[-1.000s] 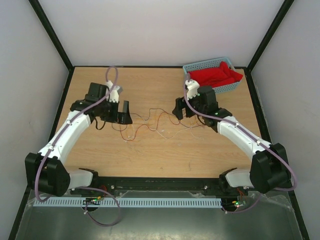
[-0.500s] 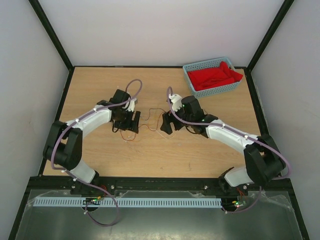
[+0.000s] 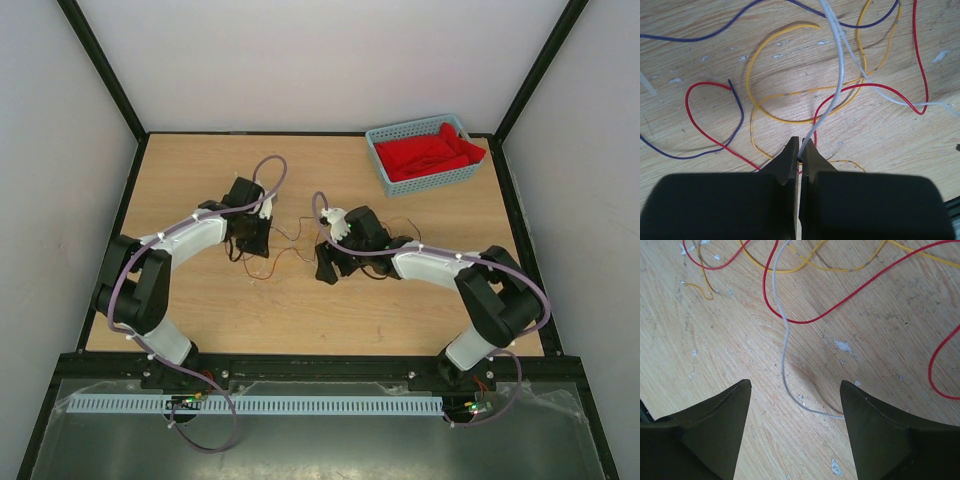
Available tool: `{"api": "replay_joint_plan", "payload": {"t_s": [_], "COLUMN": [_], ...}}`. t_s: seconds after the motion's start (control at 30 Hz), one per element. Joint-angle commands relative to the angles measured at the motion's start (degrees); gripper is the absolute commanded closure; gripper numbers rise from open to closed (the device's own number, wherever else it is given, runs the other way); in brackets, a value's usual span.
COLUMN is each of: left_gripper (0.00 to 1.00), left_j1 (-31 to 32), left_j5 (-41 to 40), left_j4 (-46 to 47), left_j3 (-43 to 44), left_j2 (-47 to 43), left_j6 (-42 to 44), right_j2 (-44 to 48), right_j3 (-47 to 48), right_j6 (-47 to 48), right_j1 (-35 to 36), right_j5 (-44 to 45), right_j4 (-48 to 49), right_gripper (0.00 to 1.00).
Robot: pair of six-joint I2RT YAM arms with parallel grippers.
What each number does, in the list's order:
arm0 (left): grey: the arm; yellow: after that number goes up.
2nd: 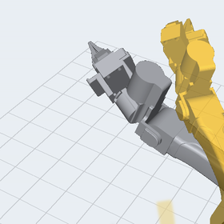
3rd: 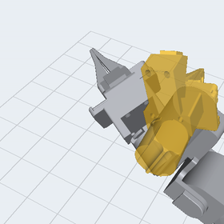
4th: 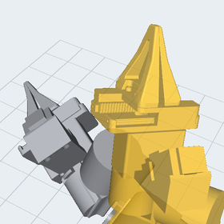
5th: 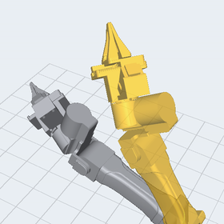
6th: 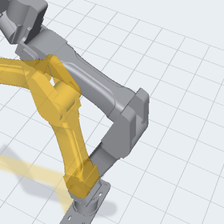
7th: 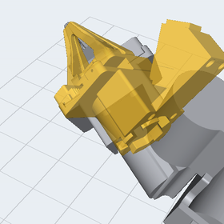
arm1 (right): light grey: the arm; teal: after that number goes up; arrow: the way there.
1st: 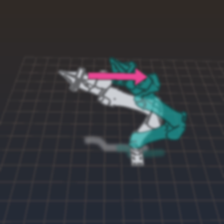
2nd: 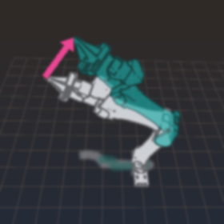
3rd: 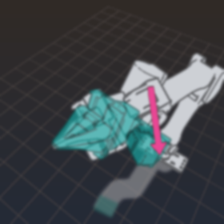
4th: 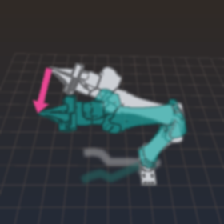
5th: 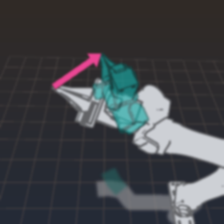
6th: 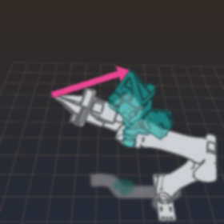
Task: Zip-tie the wires
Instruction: Straighten the cable at the center of the board.
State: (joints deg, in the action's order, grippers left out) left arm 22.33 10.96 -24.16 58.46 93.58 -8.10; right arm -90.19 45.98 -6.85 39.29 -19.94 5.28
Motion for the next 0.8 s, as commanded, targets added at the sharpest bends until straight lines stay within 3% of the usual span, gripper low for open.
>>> {"api": "replay_joint_plan", "payload": {"t_s": [0.0, 0.13, 0.2, 0.33, 0.43, 0.57, 0.77], "left_gripper": [1.00, 1.00, 1.00, 1.00, 1.00, 1.00, 1.00], "left_j1": [0.07, -0.43, -1.29, -4.60, -7.63, -10.12, -11.47], "left_j5": [0.70, 0.21, 0.59, 2.26, 4.10, 6.17, 2.39], "left_j4": [1.48, 1.35, 1.27, 1.06, 0.77, 0.00, -2.00], "left_j3": [-0.18, -2.08, -3.21, -5.84, -7.93, -9.84, -10.38], "left_j2": [-0.85, -3.84, -5.85, -10.06, -13.06, -15.65, -16.39], "left_j6": [0.04, 0.06, -0.17, -0.64, -0.84, -0.27, -0.21], "right_j2": [-2.19, -3.87, -4.34, -2.60, 0.28, 3.91, 8.10], "right_j3": [1.06, 1.70, 2.25, 3.30, 4.18, 7.44, 13.26], "right_j6": [0.54, 1.57, 2.35, 4.50, 5.20, 5.75, 6.53], "right_j1": [0.89, 1.47, 1.49, 1.43, 1.36, 0.98, -1.80], "right_j5": [0.32, 0.39, 1.44, 6.35, 10.92, 15.84, 22.16], "right_j4": [2.61, 1.90, 0.47, -3.52, -5.92, -10.46, -16.19], "right_gripper": [0.19, 0.28, 0.39, 0.73, 0.88, 0.93, 0.95]}}
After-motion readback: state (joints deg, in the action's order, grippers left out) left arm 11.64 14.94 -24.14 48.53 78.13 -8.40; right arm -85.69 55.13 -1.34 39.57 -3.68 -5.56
